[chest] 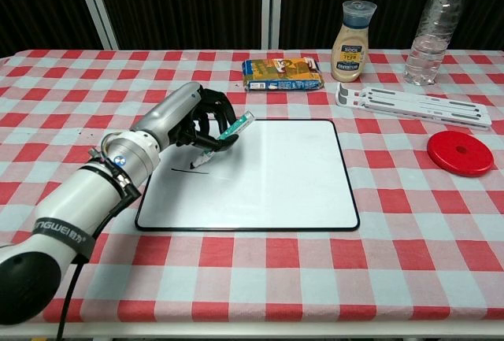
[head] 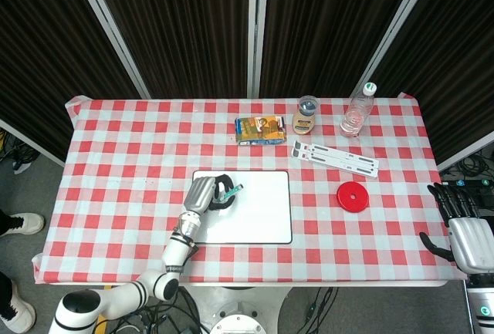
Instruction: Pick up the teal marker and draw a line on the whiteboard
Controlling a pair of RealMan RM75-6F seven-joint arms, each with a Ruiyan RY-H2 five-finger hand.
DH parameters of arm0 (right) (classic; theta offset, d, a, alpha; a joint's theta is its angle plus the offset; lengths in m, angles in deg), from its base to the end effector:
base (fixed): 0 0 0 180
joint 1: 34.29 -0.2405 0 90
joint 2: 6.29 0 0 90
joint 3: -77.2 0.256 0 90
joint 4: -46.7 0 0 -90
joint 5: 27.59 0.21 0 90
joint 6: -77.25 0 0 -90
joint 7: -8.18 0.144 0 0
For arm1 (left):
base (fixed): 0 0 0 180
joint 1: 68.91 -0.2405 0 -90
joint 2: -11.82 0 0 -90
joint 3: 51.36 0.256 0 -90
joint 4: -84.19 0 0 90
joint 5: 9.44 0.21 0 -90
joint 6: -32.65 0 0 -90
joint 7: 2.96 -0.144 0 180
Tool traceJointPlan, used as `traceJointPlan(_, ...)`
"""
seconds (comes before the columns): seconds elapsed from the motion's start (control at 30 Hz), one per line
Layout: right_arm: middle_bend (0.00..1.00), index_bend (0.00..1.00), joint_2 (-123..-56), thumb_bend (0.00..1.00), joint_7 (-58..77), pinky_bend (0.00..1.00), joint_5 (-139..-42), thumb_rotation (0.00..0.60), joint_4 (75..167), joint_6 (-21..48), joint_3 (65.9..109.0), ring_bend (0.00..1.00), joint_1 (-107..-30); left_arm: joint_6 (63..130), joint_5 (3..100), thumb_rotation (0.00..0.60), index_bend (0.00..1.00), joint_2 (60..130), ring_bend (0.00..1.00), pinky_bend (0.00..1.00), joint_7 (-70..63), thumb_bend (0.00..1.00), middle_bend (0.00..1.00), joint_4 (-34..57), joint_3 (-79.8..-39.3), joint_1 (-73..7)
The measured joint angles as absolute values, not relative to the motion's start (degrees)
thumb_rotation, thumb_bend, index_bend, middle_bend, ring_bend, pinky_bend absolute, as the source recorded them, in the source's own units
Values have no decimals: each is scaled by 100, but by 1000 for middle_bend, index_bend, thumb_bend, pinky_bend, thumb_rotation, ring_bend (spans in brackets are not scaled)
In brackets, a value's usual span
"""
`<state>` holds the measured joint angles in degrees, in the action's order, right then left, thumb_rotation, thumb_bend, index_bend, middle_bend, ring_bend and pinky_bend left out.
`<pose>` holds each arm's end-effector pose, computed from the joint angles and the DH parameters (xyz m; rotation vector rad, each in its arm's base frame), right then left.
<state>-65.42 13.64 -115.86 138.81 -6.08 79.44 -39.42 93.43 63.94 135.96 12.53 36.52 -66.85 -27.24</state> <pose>-0.3148 -0.1806 0.1801 1.4362 -0.9181 0.9064 -0.1213 0.3287 -0.1434 -1.4970 -1.4482 -1.3617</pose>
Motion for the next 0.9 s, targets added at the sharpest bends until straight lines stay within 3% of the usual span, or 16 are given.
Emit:
traceJointPlan(0.4,63,0,-6578,191,1481,0,-11662,600,13793,-604,7931,0,-3976,9736,6304,600,587,13355,665,872,699,406,600,2433,-6344,-3424)
traceJointPlan(0.6,63,0,-6579,192,1523,0,-11722,600,13770,-663,7941,0,-3983,9996,6548,600,584,12877,660,867,540,406,594,1789,-6529,-3397)
traceJointPlan(0.9,63,0,-6638,191,1620,0,-11643,600,13675,-612,7970,0,-4007,9269,6361,600,579,11750,638,812,-720,408,578,1502,-6649,-3131)
